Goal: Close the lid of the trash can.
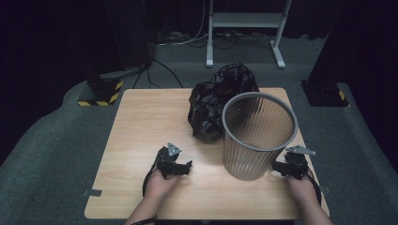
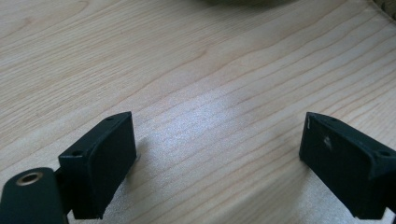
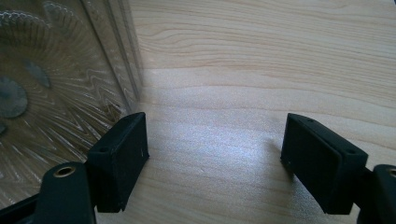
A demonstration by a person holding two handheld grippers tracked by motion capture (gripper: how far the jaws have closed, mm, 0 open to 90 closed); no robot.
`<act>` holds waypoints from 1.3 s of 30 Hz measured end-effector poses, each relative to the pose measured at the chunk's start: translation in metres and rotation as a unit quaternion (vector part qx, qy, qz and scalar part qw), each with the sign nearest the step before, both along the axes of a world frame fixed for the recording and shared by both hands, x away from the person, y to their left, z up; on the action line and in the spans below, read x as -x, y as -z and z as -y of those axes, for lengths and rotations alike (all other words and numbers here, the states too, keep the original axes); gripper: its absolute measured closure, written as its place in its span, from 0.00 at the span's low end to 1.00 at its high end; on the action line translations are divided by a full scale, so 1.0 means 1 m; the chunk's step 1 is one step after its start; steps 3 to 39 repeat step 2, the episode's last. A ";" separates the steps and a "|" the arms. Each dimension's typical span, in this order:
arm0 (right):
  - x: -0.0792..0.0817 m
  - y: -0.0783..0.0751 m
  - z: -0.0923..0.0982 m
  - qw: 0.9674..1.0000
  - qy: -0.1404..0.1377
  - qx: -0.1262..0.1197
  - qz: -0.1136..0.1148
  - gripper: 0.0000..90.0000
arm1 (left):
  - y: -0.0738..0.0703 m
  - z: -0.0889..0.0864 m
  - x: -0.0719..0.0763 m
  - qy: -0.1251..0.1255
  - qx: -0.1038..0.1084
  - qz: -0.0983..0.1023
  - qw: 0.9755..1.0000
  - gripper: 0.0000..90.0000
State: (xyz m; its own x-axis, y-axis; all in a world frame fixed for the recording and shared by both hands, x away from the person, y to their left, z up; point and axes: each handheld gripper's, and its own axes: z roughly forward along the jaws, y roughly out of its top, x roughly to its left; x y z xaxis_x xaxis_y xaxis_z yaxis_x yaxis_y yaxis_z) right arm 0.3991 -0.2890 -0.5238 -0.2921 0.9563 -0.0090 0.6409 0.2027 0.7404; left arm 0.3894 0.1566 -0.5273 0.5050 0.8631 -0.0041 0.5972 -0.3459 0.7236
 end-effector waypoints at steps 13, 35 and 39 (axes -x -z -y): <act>0.000 0.000 0.000 1.000 0.000 0.000 0.000 0.25 | 0.000 0.000 0.000 0.001 0.000 0.000 1.000 0.12; 0.000 0.000 0.000 1.000 0.000 0.000 0.000 0.25 | 0.000 0.000 0.000 0.001 0.000 0.000 1.000 0.12; 0.000 0.000 0.000 1.000 0.000 0.000 0.000 0.25 | 0.000 0.000 0.000 0.001 0.000 0.000 1.000 0.12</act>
